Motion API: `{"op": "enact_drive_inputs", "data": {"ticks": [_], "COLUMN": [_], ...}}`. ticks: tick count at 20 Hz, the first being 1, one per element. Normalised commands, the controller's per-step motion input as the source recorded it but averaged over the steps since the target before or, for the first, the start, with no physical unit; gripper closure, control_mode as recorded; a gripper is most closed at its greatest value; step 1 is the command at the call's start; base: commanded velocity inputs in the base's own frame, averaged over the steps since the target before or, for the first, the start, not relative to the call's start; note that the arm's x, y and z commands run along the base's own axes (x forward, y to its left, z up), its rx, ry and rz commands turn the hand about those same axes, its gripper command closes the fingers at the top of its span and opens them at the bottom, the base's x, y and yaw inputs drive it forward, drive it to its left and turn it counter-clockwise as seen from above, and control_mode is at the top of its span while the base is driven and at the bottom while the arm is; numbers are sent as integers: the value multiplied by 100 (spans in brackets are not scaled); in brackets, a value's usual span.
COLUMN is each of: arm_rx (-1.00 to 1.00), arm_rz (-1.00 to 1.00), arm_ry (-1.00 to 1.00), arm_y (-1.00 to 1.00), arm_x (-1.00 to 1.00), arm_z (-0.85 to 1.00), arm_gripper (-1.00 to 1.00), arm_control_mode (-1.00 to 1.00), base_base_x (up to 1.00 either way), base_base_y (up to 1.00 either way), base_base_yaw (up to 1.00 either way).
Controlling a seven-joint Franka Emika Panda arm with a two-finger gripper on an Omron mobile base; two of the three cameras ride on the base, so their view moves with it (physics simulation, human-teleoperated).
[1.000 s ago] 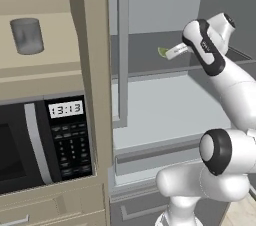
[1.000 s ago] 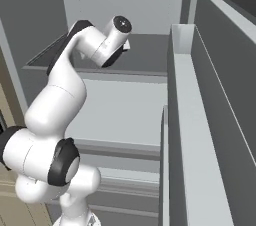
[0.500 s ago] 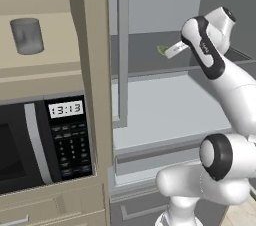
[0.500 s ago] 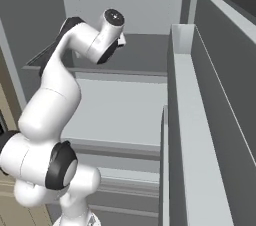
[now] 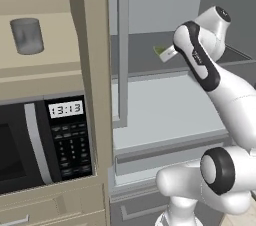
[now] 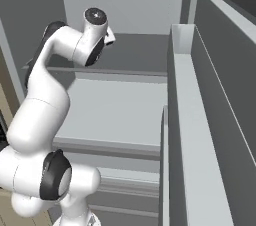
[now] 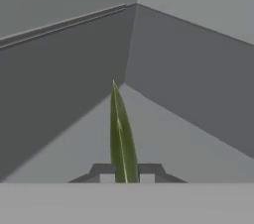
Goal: There is a bowl on the dining counter. Grab a lemon wedge from the fridge and place it in the bowl. Then get the liquor bottle and glass cup from the cabinet and place them next to the bowl.
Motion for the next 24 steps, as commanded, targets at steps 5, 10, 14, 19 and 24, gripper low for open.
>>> {"op": "enact_drive_inputs", "data": {"ticks": [5,10,14,19,24], "arm_rx": [0,0,0,3,3], "arm_rz": [0,-1,-2,0,0], "arm_ry": [-5,-4,-10,-13,-12], "arm_y": [10,35,11,-3,-11], "arm_x": [-11,-30,-70,-99,-100], "arm_z": [0,0,0,-5,0], "arm_gripper": [100,100,100,100,100], "arm_control_mode": [-100,-100,-100,-100,-100], "base_base_x": [0,0,0,0,0], "base_base_y": [0,0,0,0,0], "base_base_yaw": [0,0,0,0,0]}}
